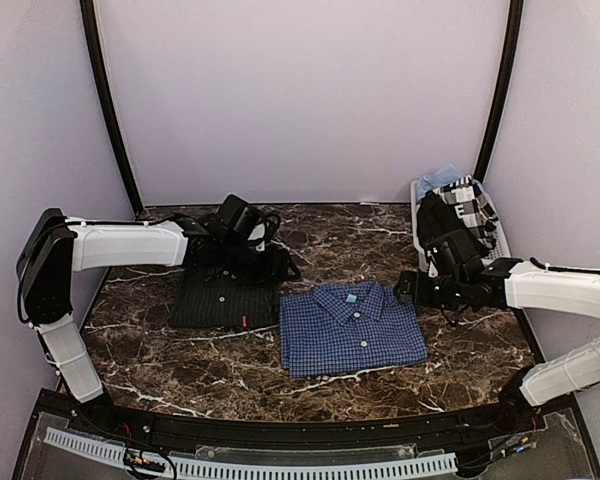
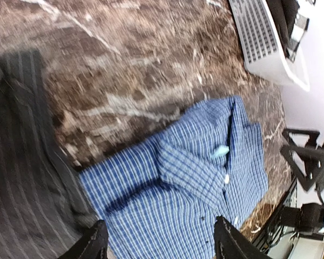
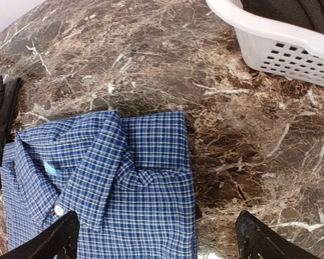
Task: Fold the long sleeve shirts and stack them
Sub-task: Move the square-folded shirt to the center of the board, then pick up the square-folded shirt from the center of the board.
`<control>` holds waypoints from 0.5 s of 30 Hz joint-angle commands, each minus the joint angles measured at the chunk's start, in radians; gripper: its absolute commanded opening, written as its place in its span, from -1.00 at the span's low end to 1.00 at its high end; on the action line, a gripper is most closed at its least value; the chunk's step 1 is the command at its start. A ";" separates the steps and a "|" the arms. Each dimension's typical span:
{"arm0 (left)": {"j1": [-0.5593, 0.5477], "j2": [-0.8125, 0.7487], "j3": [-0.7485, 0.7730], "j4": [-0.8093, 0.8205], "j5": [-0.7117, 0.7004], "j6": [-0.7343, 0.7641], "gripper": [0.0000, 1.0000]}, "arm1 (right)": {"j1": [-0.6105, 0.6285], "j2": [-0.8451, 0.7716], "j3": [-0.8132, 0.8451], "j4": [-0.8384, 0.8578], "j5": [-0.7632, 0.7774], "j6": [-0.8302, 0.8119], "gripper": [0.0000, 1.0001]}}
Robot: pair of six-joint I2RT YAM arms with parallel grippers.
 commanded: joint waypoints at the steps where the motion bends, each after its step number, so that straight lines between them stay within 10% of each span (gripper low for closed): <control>1: -0.078 -0.052 -0.096 0.030 -0.004 -0.062 0.31 | -0.035 0.012 -0.032 0.011 -0.035 0.014 0.90; 15: -0.235 -0.005 -0.208 0.034 -0.204 -0.158 0.31 | -0.050 0.121 -0.105 0.071 -0.079 0.035 0.52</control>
